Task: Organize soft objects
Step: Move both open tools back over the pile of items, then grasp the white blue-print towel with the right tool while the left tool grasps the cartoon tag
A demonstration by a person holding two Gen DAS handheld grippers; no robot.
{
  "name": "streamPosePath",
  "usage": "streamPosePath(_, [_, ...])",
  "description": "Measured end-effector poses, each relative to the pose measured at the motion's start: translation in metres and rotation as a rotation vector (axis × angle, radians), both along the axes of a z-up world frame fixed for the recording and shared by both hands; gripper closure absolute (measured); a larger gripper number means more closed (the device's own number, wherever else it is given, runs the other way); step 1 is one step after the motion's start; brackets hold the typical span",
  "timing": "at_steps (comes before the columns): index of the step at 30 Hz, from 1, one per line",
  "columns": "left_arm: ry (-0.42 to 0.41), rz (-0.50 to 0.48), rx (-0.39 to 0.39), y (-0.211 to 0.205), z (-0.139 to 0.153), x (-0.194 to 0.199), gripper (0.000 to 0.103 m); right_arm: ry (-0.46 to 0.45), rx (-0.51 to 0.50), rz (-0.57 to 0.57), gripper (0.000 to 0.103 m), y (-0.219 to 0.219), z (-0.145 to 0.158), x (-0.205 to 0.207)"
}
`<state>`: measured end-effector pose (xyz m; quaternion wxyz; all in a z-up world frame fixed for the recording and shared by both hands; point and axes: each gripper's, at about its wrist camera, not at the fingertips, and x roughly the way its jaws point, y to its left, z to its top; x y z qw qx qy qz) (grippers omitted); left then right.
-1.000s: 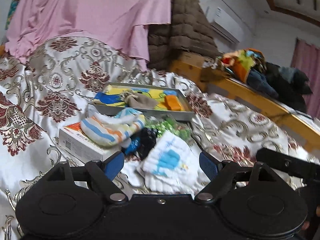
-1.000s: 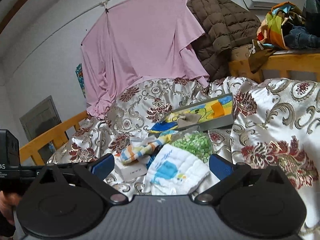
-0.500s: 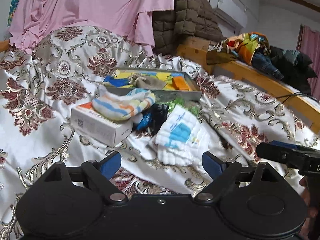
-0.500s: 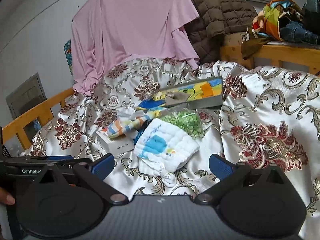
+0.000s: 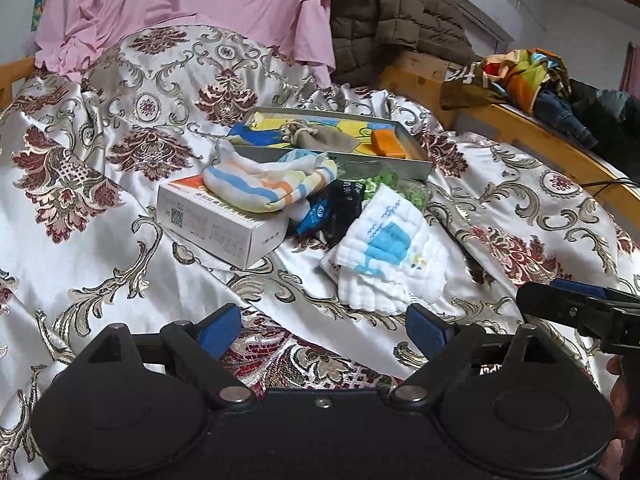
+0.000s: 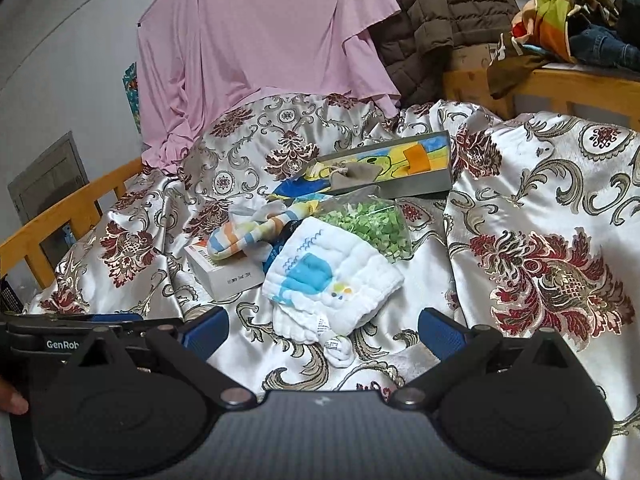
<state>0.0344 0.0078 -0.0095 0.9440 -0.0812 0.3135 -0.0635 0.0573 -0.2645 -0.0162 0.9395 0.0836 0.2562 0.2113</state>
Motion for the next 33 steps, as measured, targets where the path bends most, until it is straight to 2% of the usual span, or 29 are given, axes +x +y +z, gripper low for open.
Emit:
streamPosePath(18, [0.031,0.018,0.002,-0.004,-0.01,0.017,0.01,0.044,0.025,-0.024,0.0,-0.007,-0.005,0.018])
streamPosePath(33, [0.017,0.053,0.036,-0.003,-0.01,0.038,0.009,-0.088,-0.114,0.016,0.0,0.0,-0.002,0.055])
